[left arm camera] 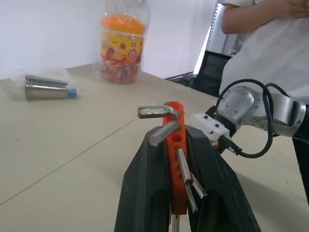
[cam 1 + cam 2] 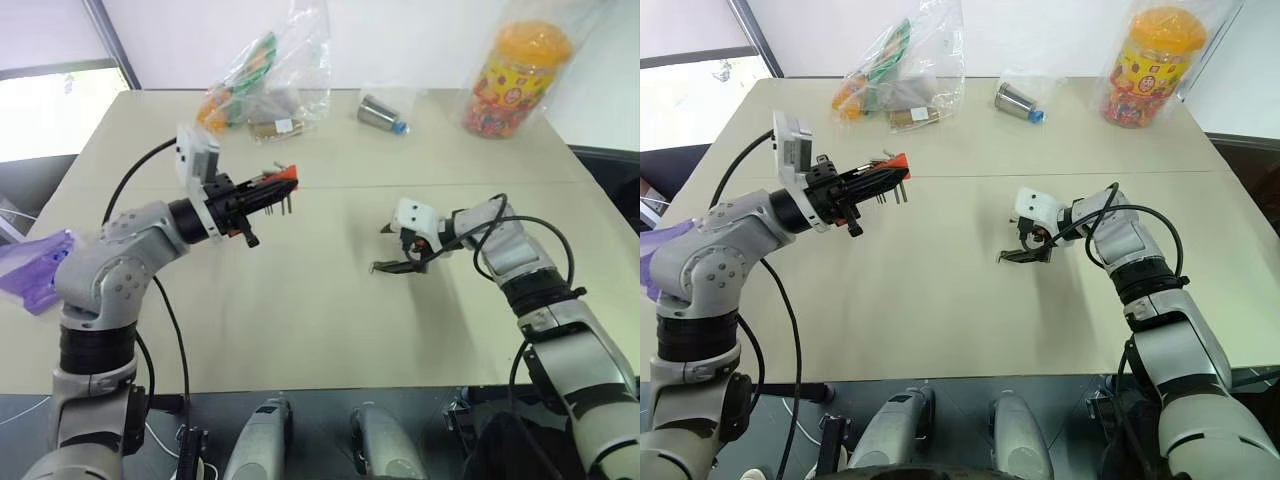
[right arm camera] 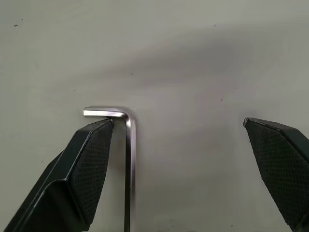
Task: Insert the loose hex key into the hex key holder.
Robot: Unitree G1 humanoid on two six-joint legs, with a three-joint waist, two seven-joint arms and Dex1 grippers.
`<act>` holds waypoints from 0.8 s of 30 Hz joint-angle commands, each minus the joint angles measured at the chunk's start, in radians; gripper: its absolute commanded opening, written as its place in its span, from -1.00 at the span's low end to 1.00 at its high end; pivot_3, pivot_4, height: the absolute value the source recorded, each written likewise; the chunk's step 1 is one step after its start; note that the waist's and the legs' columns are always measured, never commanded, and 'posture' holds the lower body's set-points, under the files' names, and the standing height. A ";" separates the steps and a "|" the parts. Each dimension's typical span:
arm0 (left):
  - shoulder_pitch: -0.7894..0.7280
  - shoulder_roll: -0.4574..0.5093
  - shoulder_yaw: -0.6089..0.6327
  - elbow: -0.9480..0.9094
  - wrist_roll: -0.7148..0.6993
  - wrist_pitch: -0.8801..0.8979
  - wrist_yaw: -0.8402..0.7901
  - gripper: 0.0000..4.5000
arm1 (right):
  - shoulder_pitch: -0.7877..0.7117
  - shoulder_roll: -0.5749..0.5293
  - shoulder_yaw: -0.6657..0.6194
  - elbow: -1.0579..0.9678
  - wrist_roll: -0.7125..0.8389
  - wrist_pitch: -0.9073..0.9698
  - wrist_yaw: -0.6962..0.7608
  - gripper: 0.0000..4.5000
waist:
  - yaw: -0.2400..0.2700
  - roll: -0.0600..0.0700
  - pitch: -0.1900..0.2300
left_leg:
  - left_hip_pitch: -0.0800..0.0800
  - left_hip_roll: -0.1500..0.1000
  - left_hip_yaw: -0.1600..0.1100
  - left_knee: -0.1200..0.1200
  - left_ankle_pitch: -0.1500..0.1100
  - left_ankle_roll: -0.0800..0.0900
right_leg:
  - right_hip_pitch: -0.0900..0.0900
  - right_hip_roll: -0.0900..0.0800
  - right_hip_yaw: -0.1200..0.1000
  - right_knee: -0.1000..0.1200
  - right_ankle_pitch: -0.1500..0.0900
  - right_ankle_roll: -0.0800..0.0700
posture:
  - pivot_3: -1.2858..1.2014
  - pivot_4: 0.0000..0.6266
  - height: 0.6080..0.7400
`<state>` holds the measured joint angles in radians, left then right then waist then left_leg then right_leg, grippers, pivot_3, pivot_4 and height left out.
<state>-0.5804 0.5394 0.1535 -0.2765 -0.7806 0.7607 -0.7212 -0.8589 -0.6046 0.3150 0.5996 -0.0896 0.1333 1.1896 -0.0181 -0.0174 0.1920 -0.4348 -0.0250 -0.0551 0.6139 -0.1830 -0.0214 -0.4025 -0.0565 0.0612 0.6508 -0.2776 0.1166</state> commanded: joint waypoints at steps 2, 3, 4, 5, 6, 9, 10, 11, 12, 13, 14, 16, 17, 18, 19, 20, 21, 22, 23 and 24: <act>-0.003 0.014 0.027 -0.031 -0.022 -0.005 0.008 -1.00 | 0.003 0.007 0.030 0.022 -0.044 -0.015 0.002 0.41 | 0.000 0.000 0.000 | 0.001 0.000 0.000 0.000 0.000 0.000 | 0.001 0.000 0.000 0.000 0.000 0.000 | 0.03 -0.52 1.00; -0.003 0.014 0.026 -0.031 -0.021 -0.006 0.010 -1.00 | 0.004 0.008 0.032 0.022 -0.046 -0.015 0.002 0.16 | 0.000 0.000 0.000 | 0.001 0.000 0.000 0.000 0.000 0.000 | 0.001 0.000 0.000 0.000 0.000 0.000 | 0.03 -0.52 1.00; -0.004 0.015 0.025 -0.030 -0.021 -0.007 0.011 -1.00 | 0.006 0.008 0.034 0.021 -0.047 -0.015 0.001 -0.05 | 0.000 0.000 0.000 | 0.003 0.000 0.000 0.000 0.000 0.000 | 0.003 0.000 0.000 0.000 0.000 0.000 | 0.03 -0.52 1.00; -0.005 0.014 0.024 -0.029 -0.021 -0.008 0.012 -1.00 | 0.010 0.008 0.034 0.020 -0.048 -0.017 0.000 -0.29 | -0.001 0.000 0.000 | 0.004 0.000 0.000 0.000 0.000 0.000 | 0.005 0.000 0.000 -0.001 0.000 0.000 | 0.03 -0.52 1.00; -0.007 0.013 0.023 -0.028 -0.020 -0.010 0.013 -1.00 | 0.012 0.008 0.034 0.019 -0.049 -0.017 -0.003 -0.51 | -0.001 0.000 0.000 | 0.007 0.000 0.000 0.000 0.000 0.000 | 0.007 0.000 0.000 -0.001 0.000 0.000 | 0.03 -0.52 1.00; -0.010 0.012 0.021 -0.025 -0.018 -0.012 0.013 -1.00 | 0.017 0.009 0.032 0.014 -0.050 -0.018 -0.006 -0.99 | -0.001 0.000 0.000 | 0.009 0.000 -0.001 0.000 0.000 0.000 | 0.010 0.000 -0.001 -0.001 0.000 0.000 | 0.03 -0.52 1.00; -0.011 0.012 0.019 -0.023 -0.017 -0.014 0.013 -1.00 | 0.020 0.009 0.026 0.007 -0.050 -0.012 -0.015 -0.99 | 0.000 0.000 0.000 | 0.009 0.000 -0.001 0.000 0.000 0.000 | 0.010 0.000 -0.001 -0.001 0.000 0.000 | 0.03 -0.52 1.00; -0.012 0.011 0.018 -0.021 -0.016 -0.015 0.012 -1.00 | 0.023 0.010 0.016 -0.006 -0.047 -0.012 -0.033 -0.99 | 0.000 0.000 0.000 | 0.009 0.000 -0.001 0.000 0.000 0.000 | 0.010 0.000 -0.001 -0.001 0.000 0.000 | 0.03 -0.52 1.00; -0.014 0.010 0.017 -0.019 -0.015 -0.017 0.011 -1.00 | 0.027 0.014 -0.002 -0.023 -0.039 -0.020 -0.058 -0.99 | 0.000 0.000 0.000 | 0.009 0.000 -0.001 0.000 0.000 0.000 | 0.010 0.000 -0.001 -0.001 0.000 0.000 | 0.03 -0.52 1.00; -0.015 0.009 0.016 -0.018 -0.015 -0.018 0.011 -1.00 | 0.029 0.017 -0.013 -0.035 -0.033 -0.025 -0.076 -0.99 | 0.000 0.000 0.000 | 0.009 0.000 -0.001 0.000 0.000 0.000 | 0.010 0.000 -0.002 -0.001 0.000 0.000 | 0.03 -0.52 1.00; -0.020 0.007 0.015 -0.014 -0.014 -0.019 0.012 -1.00 | 0.024 0.041 -0.054 -0.046 -0.012 -0.079 -0.146 -0.99 | 0.000 0.000 0.000 | 0.009 0.000 -0.001 0.000 0.000 0.000 | 0.010 0.000 -0.002 -0.001 0.000 0.000 | 0.03 -0.52 1.00; -0.028 0.001 0.015 -0.007 -0.014 -0.021 0.016 -1.00 | 0.005 0.080 -0.119 -0.059 -0.001 -0.162 -0.290 -0.99 | -0.002 0.000 0.000 | 0.009 0.000 -0.002 0.000 0.000 0.000 | 0.009 0.000 -0.002 -0.001 0.000 0.000 | 0.03 -0.52 1.00; -0.032 -0.001 0.015 -0.004 -0.015 -0.022 0.017 -1.00 | -0.006 0.094 -0.142 -0.062 -0.006 -0.191 -0.355 -0.99 | -0.004 0.000 0.000 | 0.008 0.000 -0.001 -0.001 0.000 0.000 | 0.009 0.000 -0.001 -0.001 0.000 0.000 | 0.03 -0.52 1.00; -0.038 -0.006 0.014 0.001 -0.015 -0.023 0.019 -1.00 | -0.025 0.113 -0.176 -0.072 -0.010 -0.234 -0.443 -0.99 | -0.003 0.000 0.000 | 0.008 0.000 -0.001 -0.001 0.000 0.000 | 0.008 0.000 -0.001 -0.001 0.000 0.000 | 0.03 -0.52 1.00; -0.044 -0.011 0.012 0.005 -0.014 -0.024 0.021 -1.00 | -0.042 0.133 -0.210 -0.088 -0.004 -0.267 -0.512 -0.99 | -0.002 0.001 0.000 | 0.008 0.000 -0.001 -0.001 0.000 0.000 | 0.008 0.000 -0.001 -0.001 0.000 0.000 | 0.03 -0.52 1.00; -0.051 -0.016 0.009 0.009 -0.014 -0.026 0.021 -1.00 | -0.062 0.164 -0.254 -0.121 0.024 -0.272 -0.576 -0.99 | -0.003 0.001 0.001 | 0.008 0.000 -0.001 -0.002 0.000 0.000 | 0.007 0.000 -0.001 -0.001 0.000 0.000 | 0.03 -0.52 1.00; -0.058 -0.021 0.006 0.015 -0.013 -0.027 0.020 -1.00 | -0.079 0.194 -0.293 -0.155 0.055 -0.262 -0.626 -0.99 | -0.003 0.001 0.001 | 0.007 0.000 -0.001 -0.002 0.000 -0.001 | 0.006 0.000 -0.001 -0.001 0.000 0.000 | 0.03 -0.52 1.00; -0.062 -0.024 0.004 0.018 -0.012 -0.029 0.018 -1.00 | -0.088 0.214 -0.315 -0.177 0.075 -0.250 -0.654 -0.99 | -0.002 0.001 0.001 | 0.006 0.000 -0.001 -0.003 0.000 -0.001 | 0.006 0.000 -0.001 -0.001 0.000 0.000 | 0.03 -0.52 1.00; -0.071 -0.029 -0.002 0.027 -0.007 -0.033 0.015 -1.00 | -0.102 0.248 -0.348 -0.234 0.124 -0.197 -0.680 -0.99 | -0.002 0.001 0.001 | 0.006 0.000 -0.001 -0.003 0.000 -0.001 | 0.005 0.000 -0.001 -0.001 0.000 0.000 | 0.03 -0.52 1.00; -0.082 -0.035 -0.008 0.038 0.000 -0.036 0.013 -1.00 | -0.118 0.290 -0.385 -0.301 0.197 -0.120 -0.709 -0.99 | -0.001 0.001 0.001 | 0.006 0.000 -0.002 -0.003 0.000 -0.001 | 0.006 0.000 -0.001 -0.001 0.000 0.000 | 0.03 -0.52 1.00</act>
<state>-0.6306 0.5069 0.1411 -0.2343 -0.7850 0.7536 -0.7042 -0.9379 -0.3511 -0.0077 0.4140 0.0081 -0.0508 0.5358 -0.0193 -0.0163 0.1927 -0.4286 -0.0248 -0.0573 0.6111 -0.1826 -0.0222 -0.3968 -0.0565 0.0596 0.6499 -0.2777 0.1163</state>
